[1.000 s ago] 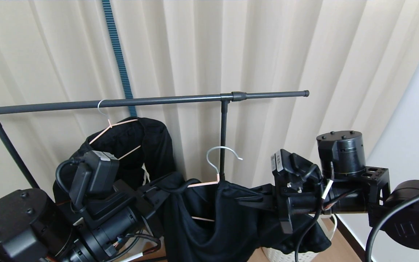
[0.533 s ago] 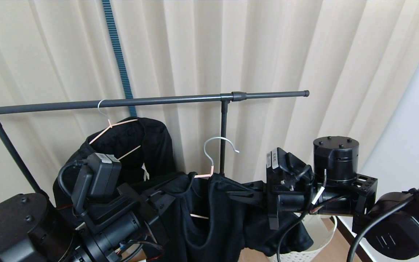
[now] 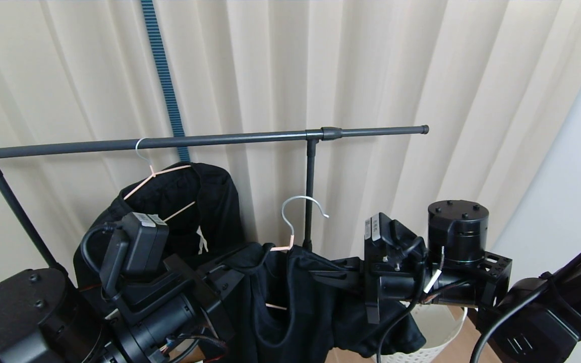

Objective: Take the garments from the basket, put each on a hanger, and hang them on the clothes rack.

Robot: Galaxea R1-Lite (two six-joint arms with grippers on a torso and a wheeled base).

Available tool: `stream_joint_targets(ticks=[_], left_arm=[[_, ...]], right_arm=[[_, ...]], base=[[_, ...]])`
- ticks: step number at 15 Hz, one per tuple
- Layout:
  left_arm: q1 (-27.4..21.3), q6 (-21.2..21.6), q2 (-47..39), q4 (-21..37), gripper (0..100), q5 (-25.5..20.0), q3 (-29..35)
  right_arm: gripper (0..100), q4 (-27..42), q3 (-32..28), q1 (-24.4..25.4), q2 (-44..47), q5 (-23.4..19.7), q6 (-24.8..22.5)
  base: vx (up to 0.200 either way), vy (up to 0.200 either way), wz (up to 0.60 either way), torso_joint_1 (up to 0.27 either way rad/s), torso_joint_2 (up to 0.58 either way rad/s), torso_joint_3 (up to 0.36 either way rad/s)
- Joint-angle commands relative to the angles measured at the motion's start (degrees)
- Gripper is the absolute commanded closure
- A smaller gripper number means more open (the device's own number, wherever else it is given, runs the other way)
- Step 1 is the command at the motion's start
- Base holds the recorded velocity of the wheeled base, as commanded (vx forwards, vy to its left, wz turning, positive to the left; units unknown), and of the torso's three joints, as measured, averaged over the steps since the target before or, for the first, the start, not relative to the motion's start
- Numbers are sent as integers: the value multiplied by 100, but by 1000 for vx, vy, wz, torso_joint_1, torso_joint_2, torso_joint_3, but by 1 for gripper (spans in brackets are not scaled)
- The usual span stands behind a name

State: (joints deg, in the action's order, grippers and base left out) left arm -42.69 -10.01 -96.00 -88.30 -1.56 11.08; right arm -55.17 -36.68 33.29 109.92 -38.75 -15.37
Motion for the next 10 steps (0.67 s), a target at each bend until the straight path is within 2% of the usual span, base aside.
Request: stream_joint_targets(ticks=[1,3,4,10], left_arm=[[-55,8,-15,-12,100,-2,-18],[-81,25,-6,-12,100,-2,-45],[-81,34,-6,-12,0,-2,-53],[-73,69,125,-3,0,-2,-36]], right_arm=[[100,-2,3,2,12,-1,-1],[100,-11,3,2,3,-1,-1],[100,-11,3,2,3,-1,-1],[100,-169,3,-7,3,8,8]], base=[[0,0,0,0,0,0],[0,0,0,0,0,0],[0,0,0,0,0,0],[0,0,0,0,0,0]])
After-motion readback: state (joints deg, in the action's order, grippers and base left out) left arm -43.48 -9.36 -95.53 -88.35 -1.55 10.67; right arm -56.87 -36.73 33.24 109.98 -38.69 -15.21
